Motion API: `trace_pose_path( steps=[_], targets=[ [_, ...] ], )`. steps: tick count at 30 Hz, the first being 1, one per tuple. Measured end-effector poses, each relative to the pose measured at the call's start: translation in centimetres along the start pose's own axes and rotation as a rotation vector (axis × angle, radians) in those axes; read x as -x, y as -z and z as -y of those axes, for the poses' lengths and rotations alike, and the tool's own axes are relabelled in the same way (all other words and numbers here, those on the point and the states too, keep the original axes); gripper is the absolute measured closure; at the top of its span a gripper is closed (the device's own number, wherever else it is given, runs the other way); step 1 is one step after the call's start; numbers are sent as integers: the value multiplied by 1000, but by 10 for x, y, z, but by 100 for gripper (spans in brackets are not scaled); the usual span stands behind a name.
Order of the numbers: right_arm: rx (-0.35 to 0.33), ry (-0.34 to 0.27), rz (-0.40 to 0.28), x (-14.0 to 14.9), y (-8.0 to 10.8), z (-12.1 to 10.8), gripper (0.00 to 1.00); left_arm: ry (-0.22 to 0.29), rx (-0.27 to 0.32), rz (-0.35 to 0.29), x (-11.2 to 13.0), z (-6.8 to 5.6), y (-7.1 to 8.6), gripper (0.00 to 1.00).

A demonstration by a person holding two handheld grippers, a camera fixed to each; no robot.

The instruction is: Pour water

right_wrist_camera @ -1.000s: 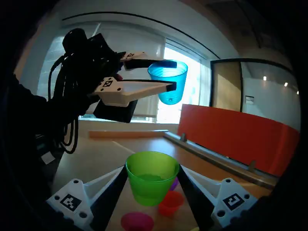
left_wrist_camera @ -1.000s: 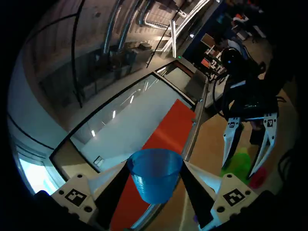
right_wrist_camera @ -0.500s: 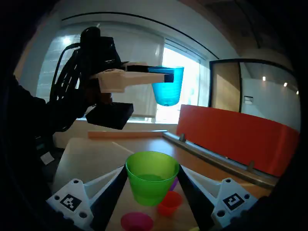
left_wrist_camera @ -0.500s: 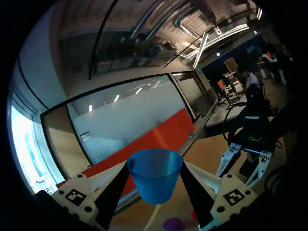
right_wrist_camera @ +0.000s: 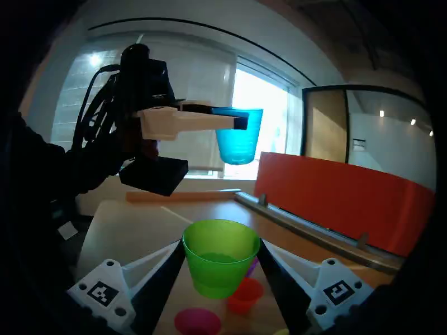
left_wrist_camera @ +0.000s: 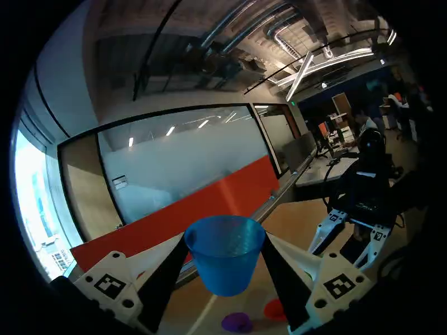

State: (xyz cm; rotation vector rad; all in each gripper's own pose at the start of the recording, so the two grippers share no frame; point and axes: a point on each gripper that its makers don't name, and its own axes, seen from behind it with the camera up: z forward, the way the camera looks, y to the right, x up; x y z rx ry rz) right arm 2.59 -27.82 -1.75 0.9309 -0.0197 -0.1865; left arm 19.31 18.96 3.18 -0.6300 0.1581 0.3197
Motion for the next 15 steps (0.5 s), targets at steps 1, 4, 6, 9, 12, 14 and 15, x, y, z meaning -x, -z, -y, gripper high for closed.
trace_pose_path(
  steps=[1,4,6,9,12,14,15],
  targets=[
    [1,0,0,0,0,0,8,6,1,1,1,0,0,13],
    [3,-1,1,-2,0,0,8,24,0,7,5,2,-1,13],
    [5,-3,2,-4,1,-1,8,36,-3,14,9,4,-1,13],
    [9,-5,4,-5,3,-2,8,55,-5,30,17,6,0,13],
    [18,-9,8,-6,6,-5,8,73,-4,48,25,5,2,13],
    [24,-11,14,-5,10,-8,8,87,1,58,31,4,3,13],
    [27,-12,18,-4,11,-10,8,93,2,63,34,3,4,13]
  ],
)
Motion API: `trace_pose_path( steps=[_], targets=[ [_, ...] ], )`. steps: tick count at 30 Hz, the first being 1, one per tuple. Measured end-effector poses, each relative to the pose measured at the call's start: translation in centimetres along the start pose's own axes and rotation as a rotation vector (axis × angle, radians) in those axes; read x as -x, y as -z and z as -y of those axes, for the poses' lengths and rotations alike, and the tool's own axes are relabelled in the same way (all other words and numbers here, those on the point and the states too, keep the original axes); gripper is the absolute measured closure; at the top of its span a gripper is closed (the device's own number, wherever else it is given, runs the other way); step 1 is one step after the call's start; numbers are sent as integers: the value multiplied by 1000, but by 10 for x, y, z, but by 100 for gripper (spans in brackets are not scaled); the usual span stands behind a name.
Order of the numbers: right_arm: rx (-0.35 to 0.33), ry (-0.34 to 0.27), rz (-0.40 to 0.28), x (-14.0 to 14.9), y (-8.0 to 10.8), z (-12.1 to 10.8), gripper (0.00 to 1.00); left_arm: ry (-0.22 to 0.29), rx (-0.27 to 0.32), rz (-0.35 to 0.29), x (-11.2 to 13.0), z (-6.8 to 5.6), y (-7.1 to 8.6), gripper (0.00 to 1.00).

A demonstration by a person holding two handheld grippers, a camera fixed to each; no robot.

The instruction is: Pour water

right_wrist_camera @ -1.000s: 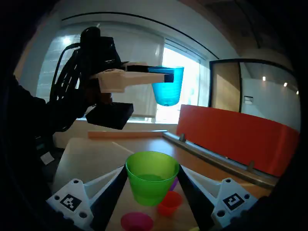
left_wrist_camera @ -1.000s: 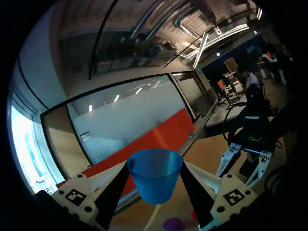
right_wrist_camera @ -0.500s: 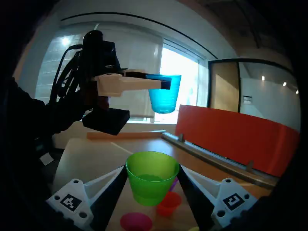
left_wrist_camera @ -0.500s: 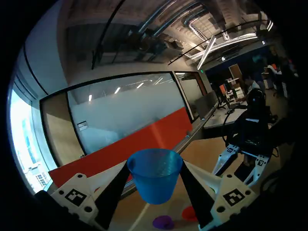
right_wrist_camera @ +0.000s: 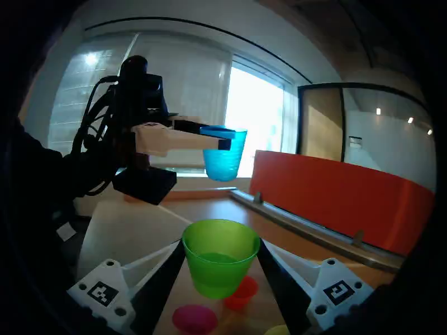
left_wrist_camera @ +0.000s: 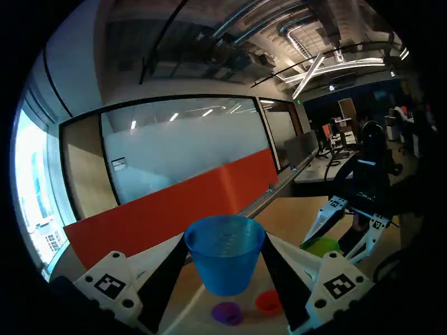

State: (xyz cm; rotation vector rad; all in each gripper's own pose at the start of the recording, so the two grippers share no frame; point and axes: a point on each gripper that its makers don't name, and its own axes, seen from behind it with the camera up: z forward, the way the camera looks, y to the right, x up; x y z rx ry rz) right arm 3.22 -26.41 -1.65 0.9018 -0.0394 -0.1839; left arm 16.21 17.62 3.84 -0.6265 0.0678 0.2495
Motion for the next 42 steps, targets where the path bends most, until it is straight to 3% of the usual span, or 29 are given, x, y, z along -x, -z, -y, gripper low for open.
trace_pose_path(
  steps=[14,26,42],
  targets=[
    [38,-4,74,11,25,-18,8,71,19,96,61,-5,6,13],
    [38,-11,151,23,43,-27,8,93,54,196,113,-22,8,12],
    [24,1,253,57,51,-30,8,84,116,304,160,-46,4,12]
  ],
)
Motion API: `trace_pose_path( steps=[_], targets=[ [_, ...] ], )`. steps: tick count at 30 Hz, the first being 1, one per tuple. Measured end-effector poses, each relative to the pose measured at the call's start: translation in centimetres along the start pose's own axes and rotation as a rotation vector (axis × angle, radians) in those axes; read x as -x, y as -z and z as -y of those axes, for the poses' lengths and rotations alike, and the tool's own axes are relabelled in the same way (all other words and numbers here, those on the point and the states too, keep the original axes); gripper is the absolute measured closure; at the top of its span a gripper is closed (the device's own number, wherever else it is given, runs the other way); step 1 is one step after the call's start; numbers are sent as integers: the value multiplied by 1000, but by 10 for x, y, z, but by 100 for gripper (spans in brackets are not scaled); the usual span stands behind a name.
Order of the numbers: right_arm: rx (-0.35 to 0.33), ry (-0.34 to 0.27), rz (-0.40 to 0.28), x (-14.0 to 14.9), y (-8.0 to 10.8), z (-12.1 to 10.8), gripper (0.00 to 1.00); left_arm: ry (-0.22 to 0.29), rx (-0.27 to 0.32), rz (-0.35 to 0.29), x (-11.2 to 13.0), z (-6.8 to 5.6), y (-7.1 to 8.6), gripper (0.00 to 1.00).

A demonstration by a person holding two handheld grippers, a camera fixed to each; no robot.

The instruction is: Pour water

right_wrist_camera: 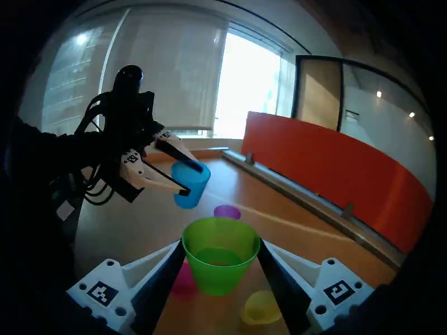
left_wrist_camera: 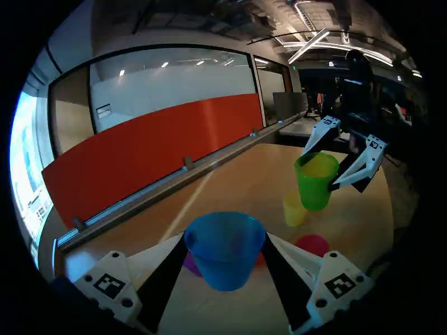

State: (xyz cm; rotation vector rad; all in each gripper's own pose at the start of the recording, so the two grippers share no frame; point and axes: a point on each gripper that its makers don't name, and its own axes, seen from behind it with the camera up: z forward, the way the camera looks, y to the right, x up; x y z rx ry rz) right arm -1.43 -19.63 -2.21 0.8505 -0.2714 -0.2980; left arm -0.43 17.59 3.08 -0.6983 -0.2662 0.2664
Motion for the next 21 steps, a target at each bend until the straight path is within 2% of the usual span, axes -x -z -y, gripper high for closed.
trace_pose_path(
  steps=[10,21],
  targets=[
    [-23,-2,92,33,-1,1,8,-6,44,86,34,-10,-9,12],
    [-46,-11,170,66,-2,1,8,-9,72,148,62,-17,-16,12]
  ],
)
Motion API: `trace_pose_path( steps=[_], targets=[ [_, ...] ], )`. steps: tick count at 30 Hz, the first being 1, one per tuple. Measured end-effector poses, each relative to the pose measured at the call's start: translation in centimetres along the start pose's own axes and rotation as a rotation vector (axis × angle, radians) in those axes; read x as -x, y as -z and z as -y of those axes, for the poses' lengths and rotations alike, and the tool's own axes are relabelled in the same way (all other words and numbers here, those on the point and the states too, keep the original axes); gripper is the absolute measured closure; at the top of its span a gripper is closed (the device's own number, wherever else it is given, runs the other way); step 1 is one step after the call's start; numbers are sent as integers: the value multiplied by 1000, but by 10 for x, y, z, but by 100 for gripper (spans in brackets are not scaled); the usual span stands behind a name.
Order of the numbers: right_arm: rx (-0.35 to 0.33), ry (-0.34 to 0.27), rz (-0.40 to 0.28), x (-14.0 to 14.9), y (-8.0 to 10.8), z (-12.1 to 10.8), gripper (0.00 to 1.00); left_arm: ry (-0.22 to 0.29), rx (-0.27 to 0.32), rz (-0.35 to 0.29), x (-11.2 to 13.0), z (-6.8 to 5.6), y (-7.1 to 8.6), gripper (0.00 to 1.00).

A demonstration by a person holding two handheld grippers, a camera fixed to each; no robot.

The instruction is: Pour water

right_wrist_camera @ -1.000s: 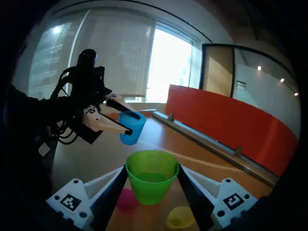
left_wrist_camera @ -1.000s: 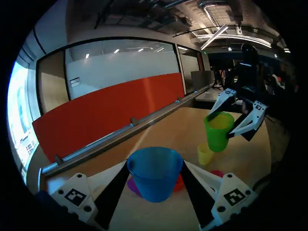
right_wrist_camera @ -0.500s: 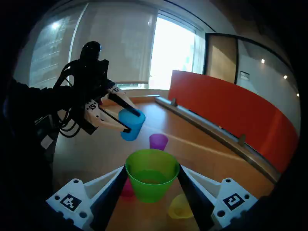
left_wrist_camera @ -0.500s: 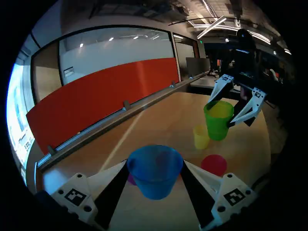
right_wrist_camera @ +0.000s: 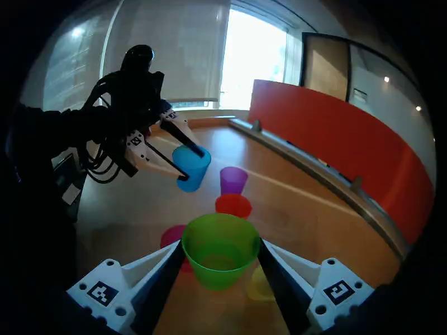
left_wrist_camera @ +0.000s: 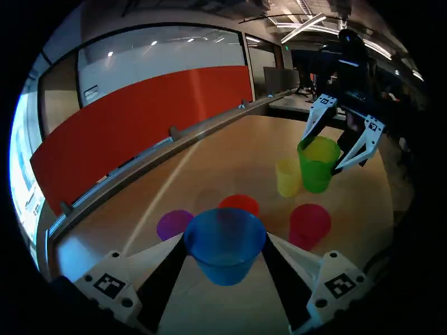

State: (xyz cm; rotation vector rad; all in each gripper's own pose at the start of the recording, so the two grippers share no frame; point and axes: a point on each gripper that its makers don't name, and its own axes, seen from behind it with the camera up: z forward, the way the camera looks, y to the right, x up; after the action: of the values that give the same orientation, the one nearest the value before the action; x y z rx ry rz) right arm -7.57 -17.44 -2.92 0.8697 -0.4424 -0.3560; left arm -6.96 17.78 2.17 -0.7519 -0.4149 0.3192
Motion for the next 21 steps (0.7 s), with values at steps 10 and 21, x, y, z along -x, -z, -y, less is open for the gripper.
trace_pose_path(
  steps=[10,21],
  targets=[
    [-16,7,61,22,-4,1,8,-15,27,68,18,-7,-9,12],
    [-28,21,114,42,-7,1,8,-20,53,108,29,-12,-17,12]
  ],
)
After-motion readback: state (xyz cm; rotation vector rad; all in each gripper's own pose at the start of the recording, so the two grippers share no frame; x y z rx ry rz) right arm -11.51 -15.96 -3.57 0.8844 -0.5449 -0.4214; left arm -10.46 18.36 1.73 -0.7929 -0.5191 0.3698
